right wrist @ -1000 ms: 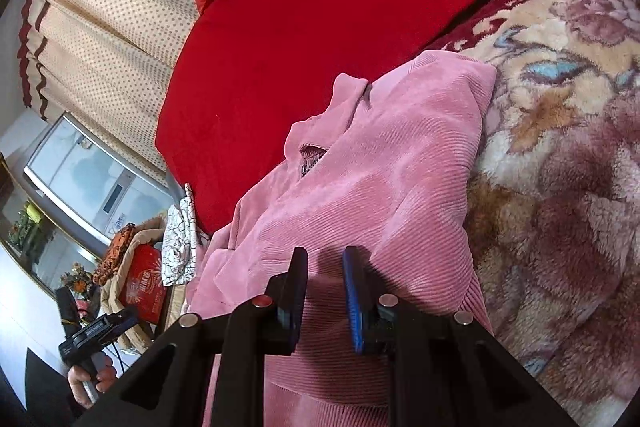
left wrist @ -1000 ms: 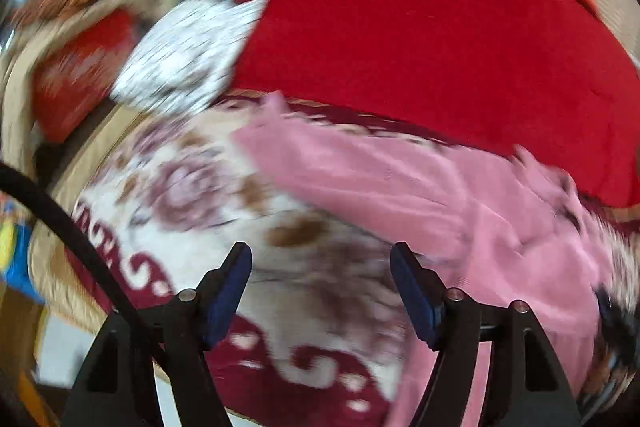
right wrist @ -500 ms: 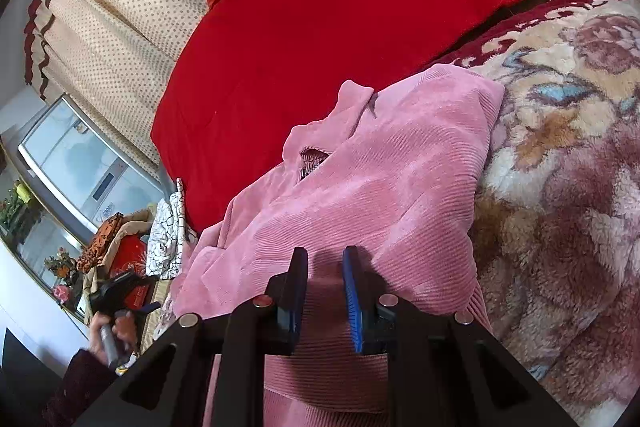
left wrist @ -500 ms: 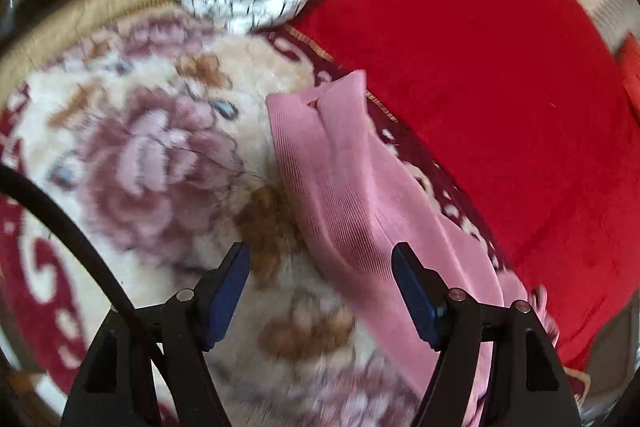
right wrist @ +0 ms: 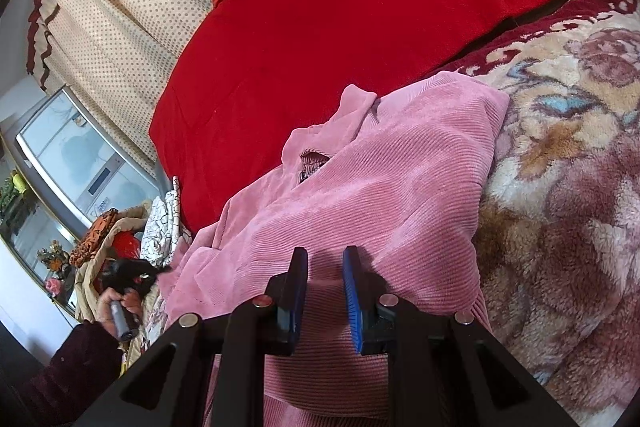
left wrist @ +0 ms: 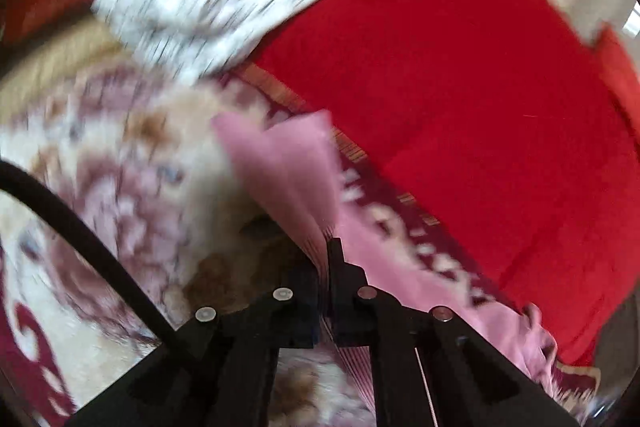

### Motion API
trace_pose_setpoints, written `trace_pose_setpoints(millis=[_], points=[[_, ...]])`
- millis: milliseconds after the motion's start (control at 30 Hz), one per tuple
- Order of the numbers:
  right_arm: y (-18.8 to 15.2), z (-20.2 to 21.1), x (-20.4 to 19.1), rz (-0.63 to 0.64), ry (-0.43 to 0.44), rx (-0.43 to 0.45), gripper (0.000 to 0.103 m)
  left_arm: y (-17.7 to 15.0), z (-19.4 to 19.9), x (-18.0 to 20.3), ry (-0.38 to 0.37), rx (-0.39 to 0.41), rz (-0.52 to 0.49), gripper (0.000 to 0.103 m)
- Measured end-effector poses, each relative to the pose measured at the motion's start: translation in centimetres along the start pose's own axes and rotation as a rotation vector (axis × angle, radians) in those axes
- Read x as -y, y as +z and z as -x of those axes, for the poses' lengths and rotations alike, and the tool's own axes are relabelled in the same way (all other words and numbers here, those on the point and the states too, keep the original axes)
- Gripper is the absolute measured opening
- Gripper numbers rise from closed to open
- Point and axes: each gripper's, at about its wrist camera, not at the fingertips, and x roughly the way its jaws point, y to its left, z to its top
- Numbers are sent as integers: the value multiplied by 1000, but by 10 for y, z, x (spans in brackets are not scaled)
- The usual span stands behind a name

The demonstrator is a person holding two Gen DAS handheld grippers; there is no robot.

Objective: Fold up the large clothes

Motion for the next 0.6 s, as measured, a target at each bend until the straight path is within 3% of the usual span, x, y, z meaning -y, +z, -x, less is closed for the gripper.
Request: trace_pose_setpoints(millis=[167,300,400,467,533,567,600], points=[[0,1,1,-6,5,2,21,-3,72,78,-92,90,-234,3],[2,3,2,-22,22,-7,24,-29,126,148,-202,126,-434,3],[5,8,1,-44,26,-31,24,-69,158,208,-297,108,-612,4],[7,13,2,-63,34,-51,26,-106,167,246,-354,35,-738,5],[10,22,3,-74,31,-54,35,-139,168,271,-393,-60,-843,20],[11,28,5,-80,33,-42,53,-158,168,280,-420,-114,-909,37],[13,36,8,-93,44,-18,75,-170,169,282,-431,-130,-945,46]])
